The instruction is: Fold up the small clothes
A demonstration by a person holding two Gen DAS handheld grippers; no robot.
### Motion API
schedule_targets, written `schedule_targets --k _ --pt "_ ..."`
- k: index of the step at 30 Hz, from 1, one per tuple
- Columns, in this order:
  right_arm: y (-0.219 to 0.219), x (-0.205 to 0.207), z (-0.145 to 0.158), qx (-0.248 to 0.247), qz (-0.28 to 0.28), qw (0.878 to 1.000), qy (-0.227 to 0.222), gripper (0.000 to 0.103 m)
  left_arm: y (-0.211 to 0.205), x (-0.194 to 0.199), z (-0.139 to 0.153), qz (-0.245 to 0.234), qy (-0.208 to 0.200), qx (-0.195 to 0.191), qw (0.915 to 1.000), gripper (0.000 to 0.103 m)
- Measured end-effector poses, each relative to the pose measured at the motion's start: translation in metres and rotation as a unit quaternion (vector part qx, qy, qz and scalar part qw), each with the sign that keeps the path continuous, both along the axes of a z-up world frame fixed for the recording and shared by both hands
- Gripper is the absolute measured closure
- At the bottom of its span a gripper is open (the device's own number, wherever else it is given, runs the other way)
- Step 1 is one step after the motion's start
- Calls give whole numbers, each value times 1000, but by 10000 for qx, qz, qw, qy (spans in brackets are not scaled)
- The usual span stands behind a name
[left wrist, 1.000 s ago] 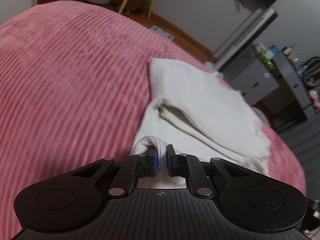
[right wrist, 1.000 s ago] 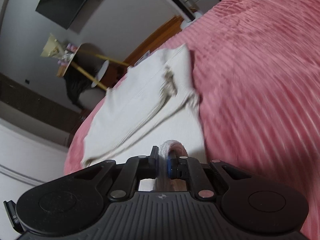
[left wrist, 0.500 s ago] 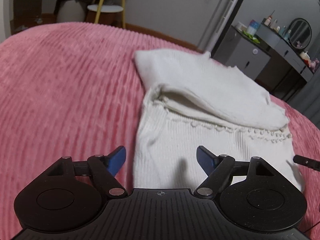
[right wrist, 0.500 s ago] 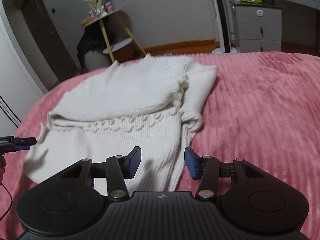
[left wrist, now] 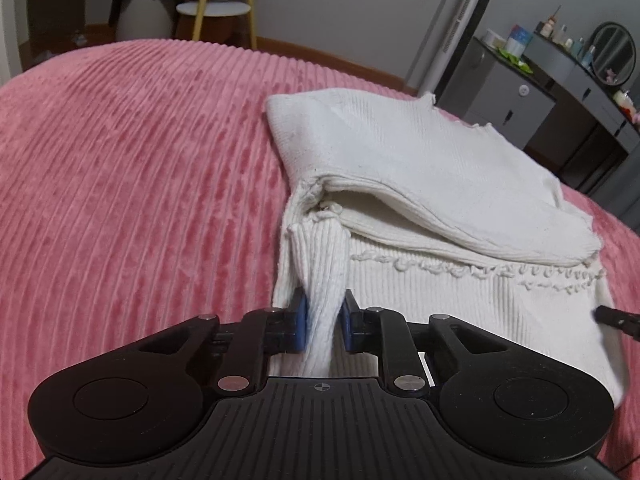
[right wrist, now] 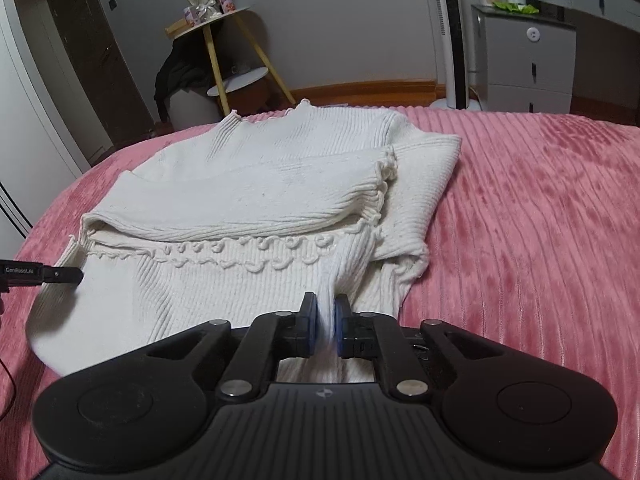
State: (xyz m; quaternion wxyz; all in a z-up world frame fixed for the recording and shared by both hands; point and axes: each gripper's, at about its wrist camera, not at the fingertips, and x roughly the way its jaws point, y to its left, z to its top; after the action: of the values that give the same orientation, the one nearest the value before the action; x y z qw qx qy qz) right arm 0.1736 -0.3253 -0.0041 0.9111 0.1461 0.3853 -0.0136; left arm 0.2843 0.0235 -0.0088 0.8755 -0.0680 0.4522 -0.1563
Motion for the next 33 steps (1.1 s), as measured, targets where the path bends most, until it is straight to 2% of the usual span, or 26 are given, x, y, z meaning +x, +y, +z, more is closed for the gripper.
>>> schedule_targets --k 2,5,7,8,10,13,17,20,23,28,33 --pt "0 3 -1 -128 -59 9999 41 81 2 0 3 13 3 -34 10000 87" --pt "-2 9 -4 -68 -85 9999 44 81 5 3 7 39 20 -228 9997 89" --pt "-5 12 -7 42 -151 9998 98 86 7 6 10 83 44 -368 9993 92" --pt "-6 12 -7 81 -194 9997 105 97 8 7 13 94 29 -400 9992 93" --pt "-4 8 -3 -3 -204 9998 40 97 8 5 22 -9 -87 -505 9987 93" --pt "5 -6 16 -311 -13 9991 -275 97 7 -2 42 -174 -331 -574 9977 93" --pt "8 -21 48 -419 135 9961 -770 97 10 -5 75 -191 -756 -764 9940 93" --pt "9 -16 66 -585 116 9927 -1047 97 5 5 97 -129 -1085 -849 9904 93" --pt "8 -3 78 -925 -67 9873 -1291 97 -5 27 108 -110 -1307 -770 9884 93" --pt "-14 42 73 -1064 -418 9843 -1344 97 -25 80 88 4 -1188 -625 9909 93" --pt "-31 84 31 -941 -527 9912 -763 97 -46 114 40 48 -612 -276 9977 93"
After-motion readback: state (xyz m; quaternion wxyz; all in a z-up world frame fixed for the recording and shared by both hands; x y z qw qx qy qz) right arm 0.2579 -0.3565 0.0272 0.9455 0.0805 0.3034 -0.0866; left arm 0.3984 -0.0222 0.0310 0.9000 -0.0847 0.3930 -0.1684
